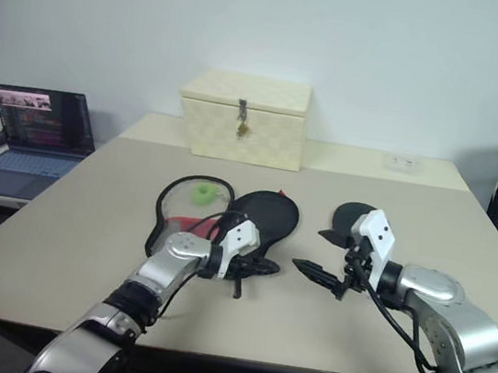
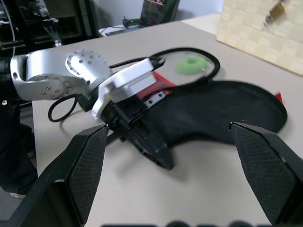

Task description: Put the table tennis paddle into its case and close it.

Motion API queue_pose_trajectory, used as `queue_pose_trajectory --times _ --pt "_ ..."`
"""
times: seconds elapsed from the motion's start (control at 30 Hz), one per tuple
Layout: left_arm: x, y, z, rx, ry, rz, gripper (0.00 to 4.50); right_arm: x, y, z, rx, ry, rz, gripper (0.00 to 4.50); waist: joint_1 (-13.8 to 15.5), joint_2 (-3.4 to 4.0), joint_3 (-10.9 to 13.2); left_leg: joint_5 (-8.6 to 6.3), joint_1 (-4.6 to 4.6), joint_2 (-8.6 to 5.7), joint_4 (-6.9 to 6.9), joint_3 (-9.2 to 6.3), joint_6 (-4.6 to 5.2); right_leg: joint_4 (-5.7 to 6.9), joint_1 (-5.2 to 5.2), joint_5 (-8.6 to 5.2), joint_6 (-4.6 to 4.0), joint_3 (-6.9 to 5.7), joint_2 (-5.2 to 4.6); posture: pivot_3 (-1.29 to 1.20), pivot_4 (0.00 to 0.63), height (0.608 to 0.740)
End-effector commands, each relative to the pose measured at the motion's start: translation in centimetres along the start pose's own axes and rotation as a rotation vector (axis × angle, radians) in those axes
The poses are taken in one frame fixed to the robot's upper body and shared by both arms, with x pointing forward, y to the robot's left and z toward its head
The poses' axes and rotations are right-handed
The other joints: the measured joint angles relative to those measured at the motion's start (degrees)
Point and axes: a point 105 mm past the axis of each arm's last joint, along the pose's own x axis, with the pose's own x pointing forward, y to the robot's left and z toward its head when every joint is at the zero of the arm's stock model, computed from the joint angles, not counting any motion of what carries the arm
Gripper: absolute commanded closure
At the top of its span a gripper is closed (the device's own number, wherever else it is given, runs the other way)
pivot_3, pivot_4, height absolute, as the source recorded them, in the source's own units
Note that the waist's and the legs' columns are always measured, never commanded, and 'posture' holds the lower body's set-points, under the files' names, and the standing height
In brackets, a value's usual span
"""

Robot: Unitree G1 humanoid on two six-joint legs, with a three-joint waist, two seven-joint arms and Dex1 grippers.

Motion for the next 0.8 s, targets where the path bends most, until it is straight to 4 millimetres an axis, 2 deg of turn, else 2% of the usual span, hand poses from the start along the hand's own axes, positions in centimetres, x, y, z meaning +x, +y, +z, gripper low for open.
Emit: queue_pose_trajectory --times 0.03,0.1,0.2,0.3,0.37,0.47,0.6,0.67,0.8 --pt "-0.1 -0.2 1.1 0.051 -0.017 -0.046 4.28 -0.6 0.3 1.2 -0.046 -0.034 0.009 0.0 0.0 0.0 0.0 0.0 0.0 0.0 0.0 0.01 0.0 0.0 0.0 0.0 0.0 0.01 0.0 0.0 0.15 0.74" --pt "-0.5 -0.3 1.2 0.061 -0.032 -0.051 3.88 -0.6 0.4 1.0 -0.038 -0.032 0.017 0.0 0.0 0.0 0.0 0.0 0.0 0.01 -0.01 -0.01 0.0 0.0 0.0 0.0 0.0 -0.02 0.03 0.0 0.15 0.74" --pt "-1.6 0.2 1.7 0.069 -0.07 -0.009 2.91 -0.5 0.5 0.8 -0.026 -0.03 0.027 0.0 0.0 0.0 0.0 0.0 0.0 0.01 0.0 -0.01 0.0 0.01 0.0 0.0 0.0 0.01 0.03 0.0 0.15 0.74" --pt "-3.9 1.4 2.8 0.084 -0.134 0.094 1.9 -0.1 0.4 0.7 -0.008 -0.037 0.027 0.0 0.0 0.0 0.0 0.0 0.01 0.03 0.0 -0.07 0.0 0.01 -0.01 0.0 0.0 0.04 0.0 0.0 0.15 0.74" --pt "-6.0 2.1 3.7 0.07 -0.187 0.17 1.25 0.2 0.1 0.7 0.025 -0.049 0.007 0.0 0.0 0.0 0.0 0.0 0.01 0.09 -0.01 -0.11 0.0 0.01 -0.03 0.01 -0.01 0.07 -0.03 0.0 0.15 0.74" --pt "-10.6 3.1 4.4 -0.001 -0.25 0.312 1.25 0.9 -0.5 0.0 0.117 -0.04 -0.028 0.0 -0.3 0.01 0.0 0.0 0.03 0.2 -0.02 -0.14 -0.01 0.06 -0.07 0.01 -0.02 0.12 -0.03 0.0 0.15 0.74" --pt "-15.8 3.2 2.2 -0.068 -0.18 0.468 1.25 2.4 -0.7 -1.6 0.165 0.017 -0.063 0.0 -0.2 0.02 0.0 0.0 0.08 0.19 -0.06 -0.17 -0.02 0.06 -0.07 0.0 -0.04 0.13 -0.04 0.0 0.15 0.74" --pt "-17.8 3.0 1.5 -0.096 -0.16 0.519 1.25 3.4 -0.8 -2.6 0.185 0.05 -0.083 0.0 -0.1 0.02 0.0 0.0 0.11 0.2 -0.07 -0.12 -0.01 0.04 -0.06 0.0 -0.05 0.17 -0.04 0.0 0.15 0.74" --pt "-20.3 2.7 0.8 -0.108 -0.12 0.578 1.25 5.9 -0.7 -3.9 0.206 0.094 -0.103 0.0 0.2 0.0 0.0 0.0 0.09 0.19 -0.04 -0.18 -0.02 0.05 -0.05 0.01 -0.05 0.15 -0.07 0.0 0.15 0.74"
